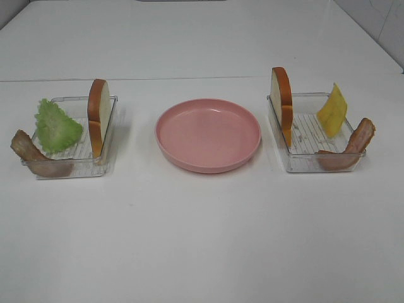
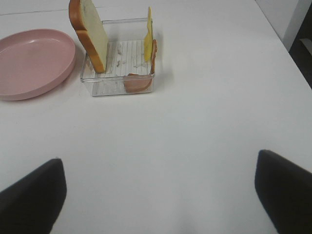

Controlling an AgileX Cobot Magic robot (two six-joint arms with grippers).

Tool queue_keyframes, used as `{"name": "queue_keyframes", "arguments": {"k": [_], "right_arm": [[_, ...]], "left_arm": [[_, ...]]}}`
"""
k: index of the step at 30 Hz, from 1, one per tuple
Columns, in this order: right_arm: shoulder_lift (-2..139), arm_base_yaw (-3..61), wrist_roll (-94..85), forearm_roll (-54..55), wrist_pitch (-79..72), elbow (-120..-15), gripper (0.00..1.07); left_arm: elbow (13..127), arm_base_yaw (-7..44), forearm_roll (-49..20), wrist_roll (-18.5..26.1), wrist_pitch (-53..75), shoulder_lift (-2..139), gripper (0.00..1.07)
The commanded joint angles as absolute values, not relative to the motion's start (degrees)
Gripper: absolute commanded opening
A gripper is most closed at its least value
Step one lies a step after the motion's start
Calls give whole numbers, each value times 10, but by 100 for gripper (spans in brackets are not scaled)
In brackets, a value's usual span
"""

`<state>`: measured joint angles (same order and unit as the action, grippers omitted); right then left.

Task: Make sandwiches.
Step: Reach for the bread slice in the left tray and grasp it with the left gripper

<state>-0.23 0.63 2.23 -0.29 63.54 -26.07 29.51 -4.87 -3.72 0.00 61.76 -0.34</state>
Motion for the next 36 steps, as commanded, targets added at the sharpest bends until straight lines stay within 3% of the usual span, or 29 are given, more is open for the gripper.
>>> {"name": "queue_keyframes", "arguments": {"k": [1,6,12,14,23,25,31,33,36], "right_arm": [[-21,3,20,-7,630,-259,98],[-21,3,20,-7,630,-259,98],[-21,3,20,-7,630,-259,98],[-21,3,20,-7,630,-259,98],[-21,3,20,-7,630,-259,98],[-21,3,20,-7,630,-259,98],[-21,3,20,-7,630,-259,98],[-21,3,20,-7,630,-259,98],[-21,3,20,-7,630,-259,98]], "left_arm": [[295,-49,-36,0,617,4,101],[315,-49,-46,0,646,114,101],[396,-49,-40,0,714,341,101],[464,-49,-40,0,752,454,101],[682,-49,-15,-10,755,720,101],[794,-49,-10,-18,755,831,101],[889,-45,-26,-21,755,927,101],[964,-7,-28,-31,755,1002,101],[977,3,-25,-35,755,1019,101]]}}
